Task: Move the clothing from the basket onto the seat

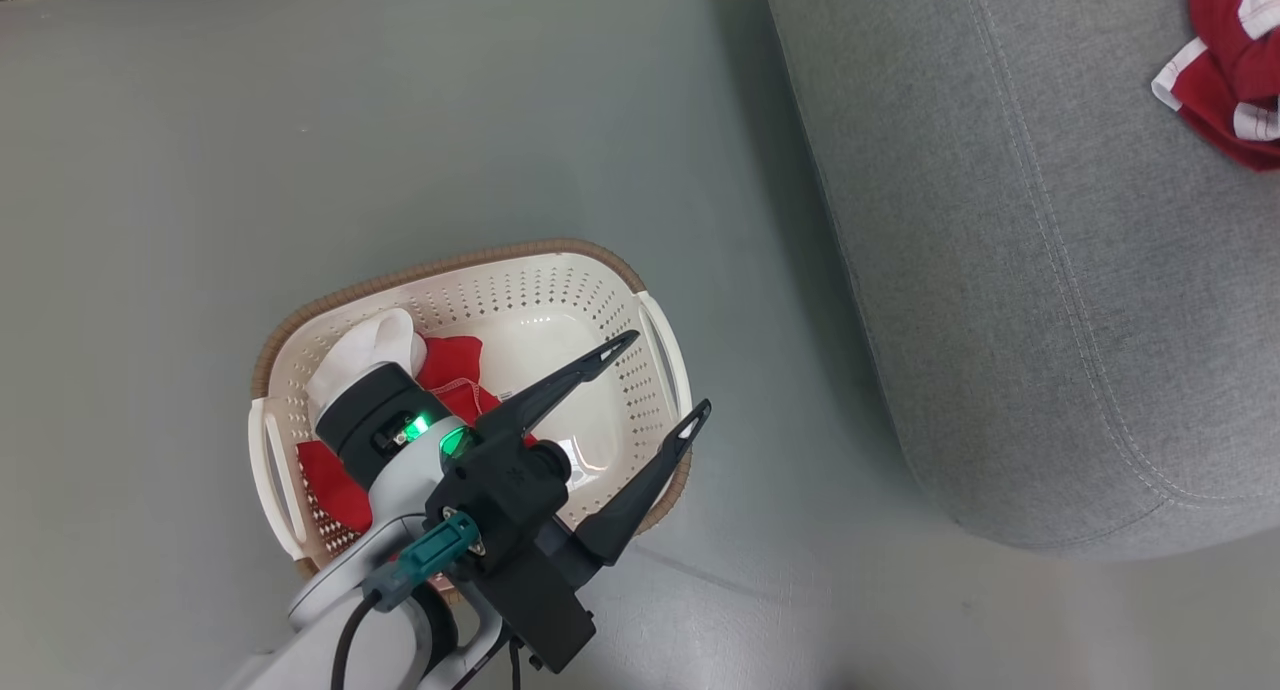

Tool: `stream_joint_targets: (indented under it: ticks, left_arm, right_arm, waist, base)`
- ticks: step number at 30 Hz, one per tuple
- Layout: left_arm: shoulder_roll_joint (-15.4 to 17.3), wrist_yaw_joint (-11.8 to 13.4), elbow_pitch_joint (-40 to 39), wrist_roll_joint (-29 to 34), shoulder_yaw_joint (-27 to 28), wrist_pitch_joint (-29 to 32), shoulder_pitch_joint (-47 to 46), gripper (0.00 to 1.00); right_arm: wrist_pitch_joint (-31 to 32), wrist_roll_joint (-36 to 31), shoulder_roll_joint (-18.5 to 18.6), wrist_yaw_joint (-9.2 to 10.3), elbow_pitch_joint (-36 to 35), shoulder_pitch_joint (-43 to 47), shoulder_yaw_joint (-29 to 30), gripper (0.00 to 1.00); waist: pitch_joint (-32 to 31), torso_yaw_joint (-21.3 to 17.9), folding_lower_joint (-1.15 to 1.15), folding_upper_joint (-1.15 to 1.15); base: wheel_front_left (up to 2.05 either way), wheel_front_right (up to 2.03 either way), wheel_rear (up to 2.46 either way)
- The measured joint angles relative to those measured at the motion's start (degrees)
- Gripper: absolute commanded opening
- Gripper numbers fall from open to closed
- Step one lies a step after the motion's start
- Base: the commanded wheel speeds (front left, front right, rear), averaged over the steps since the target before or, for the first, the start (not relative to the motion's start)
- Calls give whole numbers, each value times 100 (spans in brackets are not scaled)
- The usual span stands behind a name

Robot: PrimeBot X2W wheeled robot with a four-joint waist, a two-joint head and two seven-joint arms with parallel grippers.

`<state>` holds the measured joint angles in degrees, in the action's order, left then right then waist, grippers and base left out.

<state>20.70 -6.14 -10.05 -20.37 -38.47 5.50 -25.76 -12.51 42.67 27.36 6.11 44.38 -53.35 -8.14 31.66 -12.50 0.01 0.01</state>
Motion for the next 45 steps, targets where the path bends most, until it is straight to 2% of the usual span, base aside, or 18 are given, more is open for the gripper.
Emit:
stream_joint_targets:
  ticks: [8, 9, 10, 11, 12, 13, 23, 27, 40, 45]
  left_arm:
    - [3, -42, 42, 3, -25, -4, -102, 100]
    - [3, -42, 55, 3, -31, -5, -105, 100]
    - [2, -42, 85, 3, -33, -8, -113, 100]
    - [0, -42, 125, 3, -36, -14, -118, 100]
    - [-2, -43, 163, 3, -44, -20, -120, 100]
    - [-8, -43, 193, 2, -54, -43, -122, 100]
    - [-152, -44, 430, -36, -103, -215, -136, 100]
    - [-187, -44, 526, -70, -108, -270, -135, 100]
    - [-296, -42, 866, -135, -142, -511, 64, 100]
    - [-342, 33, 1010, -178, -121, -586, 191, 100]
  right_arm:
    - [-16, 133, -232, -16, 438, 218, 45, 0]
    - [-18, 133, -244, -29, 456, 215, 44, 12]
    - [-20, 131, -260, -42, 477, 212, 35, 12]
    - [-25, 124, -276, -55, 502, 207, 16, 36]
    - [-26, 122, -290, -68, 535, 202, -7, 83]
    - [-27, 115, -302, -88, 563, 200, -25, 100]
    - [-121, -36, -566, -259, 775, 292, -291, 100]
    - [-124, -52, -689, -266, 845, 474, -344, 100]
    - [-171, -59, -1183, -361, 955, 1435, -453, 100]
    - [-177, -177, -1291, -409, 816, 1770, -523, 100]
  waist:
    - [49, -14, 0, -1]
    - [49, -13, 0, -1]
    - [44, -12, 0, -1]
    - [31, -11, 0, -1]
    - [15, -10, 0, -1]
    - [-4, -8, 0, -1]
    - [-305, 15, -1, -1]
    - [-421, 19, -1, -1]
    - [-1030, 42, -2, -1]
    - [-1291, 78, -2, -1]
  base:
    - [0, 0, 0]
    - [0, 0, 0]
    - [0, 0, 0]
    - [0, 0, 0]
    - [0, 0, 0]
    - [0, 0, 0]
    - [0, 0, 0]
    - [0, 0, 0]
    - [0, 0, 0]
    - [0, 0, 0]
